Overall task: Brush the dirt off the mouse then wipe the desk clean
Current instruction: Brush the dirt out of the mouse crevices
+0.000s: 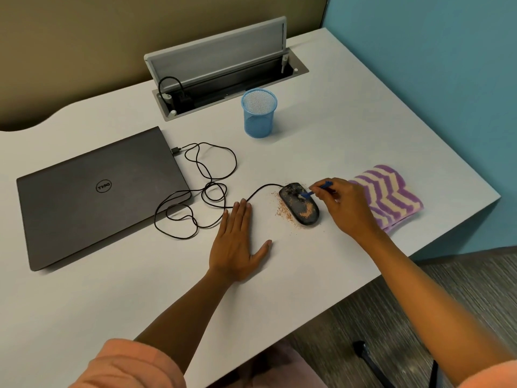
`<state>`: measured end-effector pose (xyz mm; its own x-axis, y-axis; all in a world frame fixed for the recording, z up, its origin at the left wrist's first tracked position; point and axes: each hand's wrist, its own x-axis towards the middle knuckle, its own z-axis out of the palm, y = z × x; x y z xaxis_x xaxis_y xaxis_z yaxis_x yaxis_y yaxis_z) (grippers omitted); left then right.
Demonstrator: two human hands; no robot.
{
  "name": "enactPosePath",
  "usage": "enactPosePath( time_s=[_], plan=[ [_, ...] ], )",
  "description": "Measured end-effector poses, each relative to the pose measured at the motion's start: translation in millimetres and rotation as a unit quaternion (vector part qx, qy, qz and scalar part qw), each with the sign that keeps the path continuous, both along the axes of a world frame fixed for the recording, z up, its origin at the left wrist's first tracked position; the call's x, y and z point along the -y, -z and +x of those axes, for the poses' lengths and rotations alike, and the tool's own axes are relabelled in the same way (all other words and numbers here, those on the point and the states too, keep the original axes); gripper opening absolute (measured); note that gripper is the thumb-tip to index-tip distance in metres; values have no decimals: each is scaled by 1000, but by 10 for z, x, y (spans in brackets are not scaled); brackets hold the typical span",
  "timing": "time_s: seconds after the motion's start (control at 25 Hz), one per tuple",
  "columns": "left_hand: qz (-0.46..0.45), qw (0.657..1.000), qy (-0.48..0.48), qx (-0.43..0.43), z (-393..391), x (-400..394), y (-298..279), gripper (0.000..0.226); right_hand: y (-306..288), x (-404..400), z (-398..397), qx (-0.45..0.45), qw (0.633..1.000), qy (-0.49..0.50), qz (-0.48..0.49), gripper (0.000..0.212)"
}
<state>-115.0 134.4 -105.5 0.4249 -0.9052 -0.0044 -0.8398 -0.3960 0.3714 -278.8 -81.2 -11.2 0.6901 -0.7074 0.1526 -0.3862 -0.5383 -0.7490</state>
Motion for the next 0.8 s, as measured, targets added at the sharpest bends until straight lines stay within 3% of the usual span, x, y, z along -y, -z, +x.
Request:
enactPosePath(
  time_s=[0.2,0.4,0.56,0.8],
  plan=[
    [6,1000,1,3,3,5,3,96,-50,-17,-56,32,999,31,-16,18],
    [2,1000,1,-2,-2,-1,2,96,0,-62,18,-13,999,43,-7,20],
    [5,1000,1,-1,-3,3,1,95,5,-72,-21,4,998,62,-19,19],
    [3,1000,0,-1,-1,6,-6,95,34,-139,-222,-11,1000,14,0,15]
  ],
)
